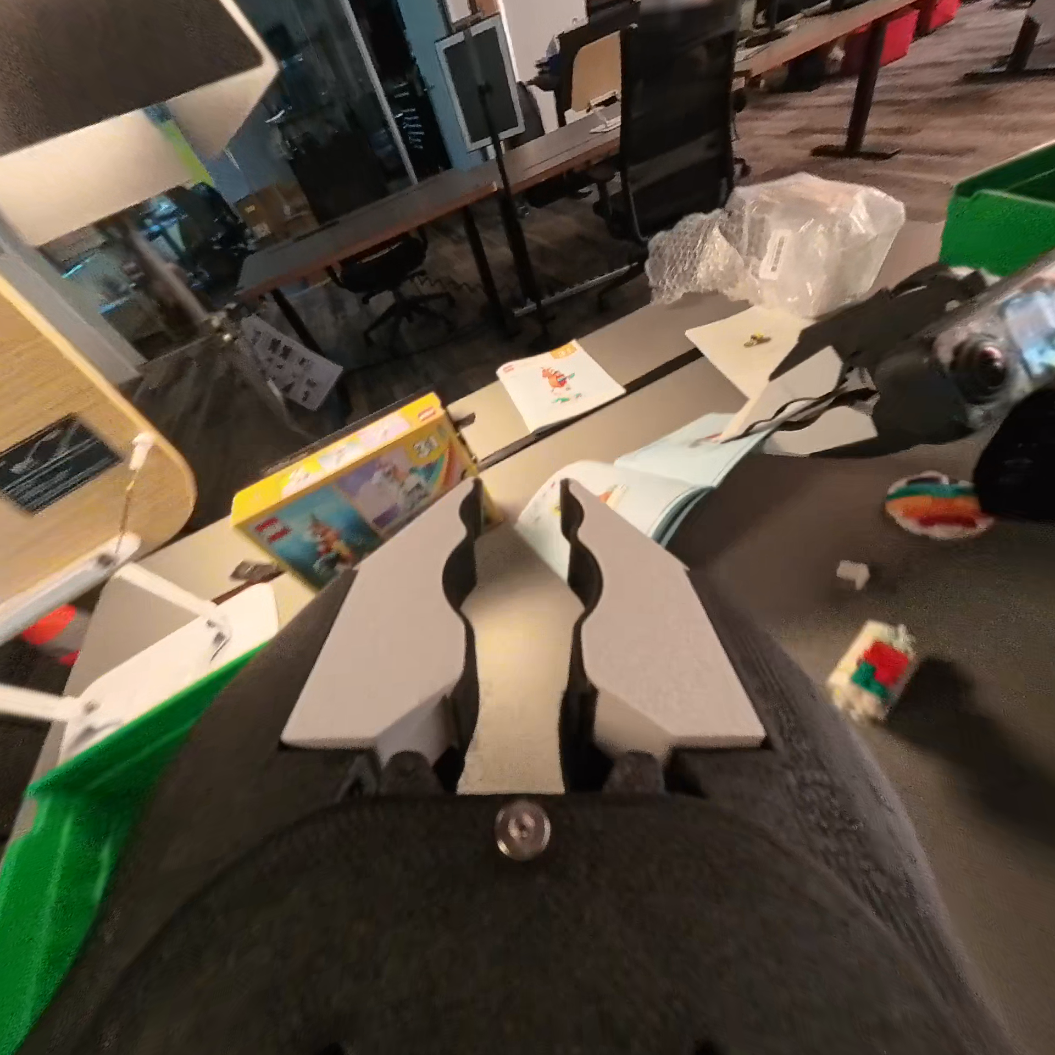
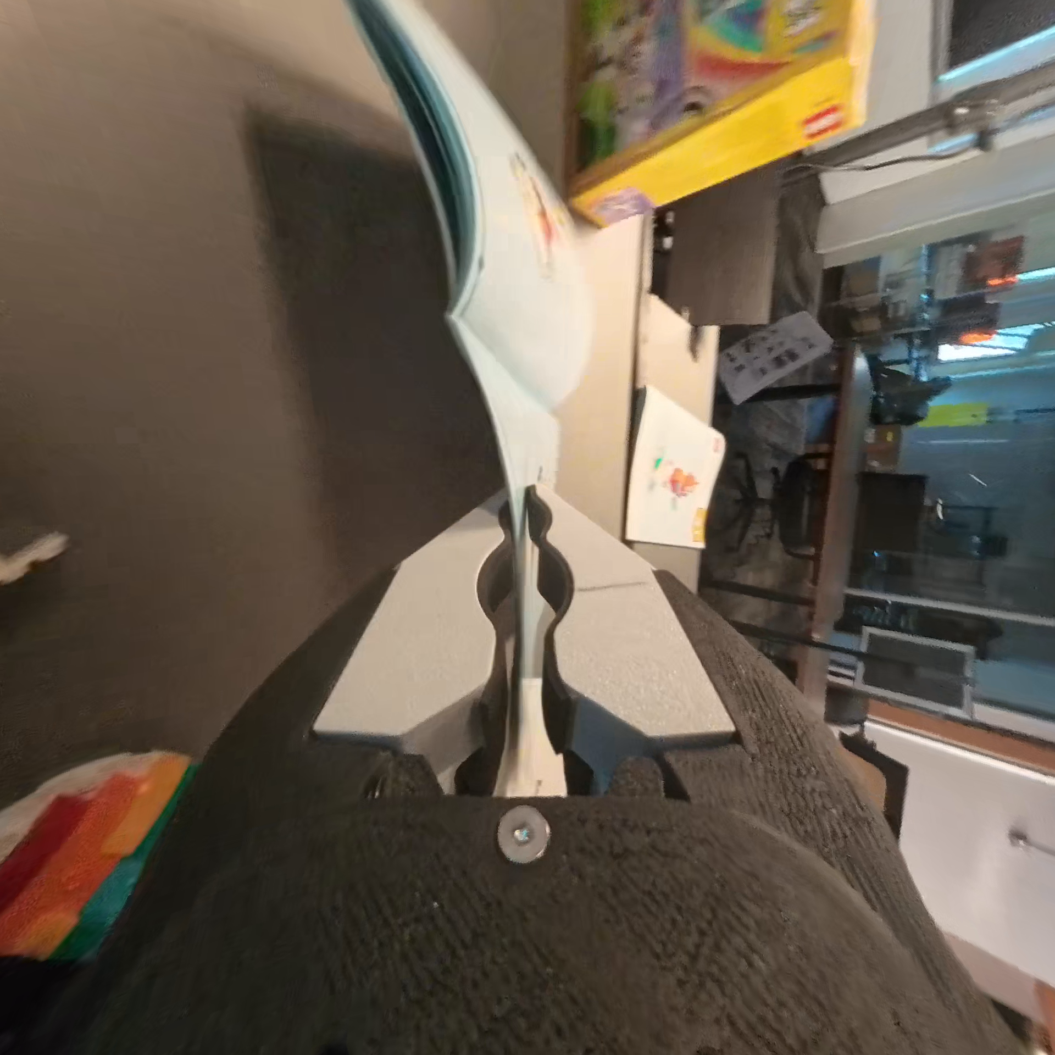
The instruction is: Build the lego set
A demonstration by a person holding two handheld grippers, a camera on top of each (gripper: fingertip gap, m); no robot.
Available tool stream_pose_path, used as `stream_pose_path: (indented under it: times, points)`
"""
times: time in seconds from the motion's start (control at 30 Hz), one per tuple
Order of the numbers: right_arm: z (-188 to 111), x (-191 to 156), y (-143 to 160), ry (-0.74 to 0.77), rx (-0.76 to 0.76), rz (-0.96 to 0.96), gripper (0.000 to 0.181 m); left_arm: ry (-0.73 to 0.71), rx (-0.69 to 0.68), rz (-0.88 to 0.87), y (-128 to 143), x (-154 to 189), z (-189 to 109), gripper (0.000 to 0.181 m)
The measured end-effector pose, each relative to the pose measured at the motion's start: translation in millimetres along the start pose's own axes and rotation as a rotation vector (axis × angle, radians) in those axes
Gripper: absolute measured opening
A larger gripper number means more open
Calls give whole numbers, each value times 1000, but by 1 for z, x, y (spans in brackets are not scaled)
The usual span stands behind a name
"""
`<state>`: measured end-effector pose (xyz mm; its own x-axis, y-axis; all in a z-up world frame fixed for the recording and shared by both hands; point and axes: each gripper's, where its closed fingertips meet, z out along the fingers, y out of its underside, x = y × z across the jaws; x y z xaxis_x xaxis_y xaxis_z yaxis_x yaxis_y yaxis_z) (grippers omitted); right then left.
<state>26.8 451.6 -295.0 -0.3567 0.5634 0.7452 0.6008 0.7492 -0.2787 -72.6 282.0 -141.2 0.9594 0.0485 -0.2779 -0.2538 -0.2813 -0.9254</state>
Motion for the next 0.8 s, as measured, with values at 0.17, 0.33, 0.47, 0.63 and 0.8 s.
stream_pose_path:
  times: [0.17, 0.33, 0.47, 0.63, 0.8]
  points:
    - [6, -33, 7, -157, -28, 50, 12, -56, 3, -69, 34, -1, -68, 26]
    - [15, -60, 17, -355, -72, 179, 35, -120, -101, -109, 79, 1, -106, 29]
    - [0, -68, 11, -454, 15, 274, 54, -92, -154, -141, 106, 14, -118, 32]
    - [-42, -59, 26, -478, 118, 426, 69, 22, -183, -176, 125, 40, -118, 35]
    - [-102, -86, 18, -547, 368, 558, 69, 229, -171, -184, 132, 78, -102, 43]
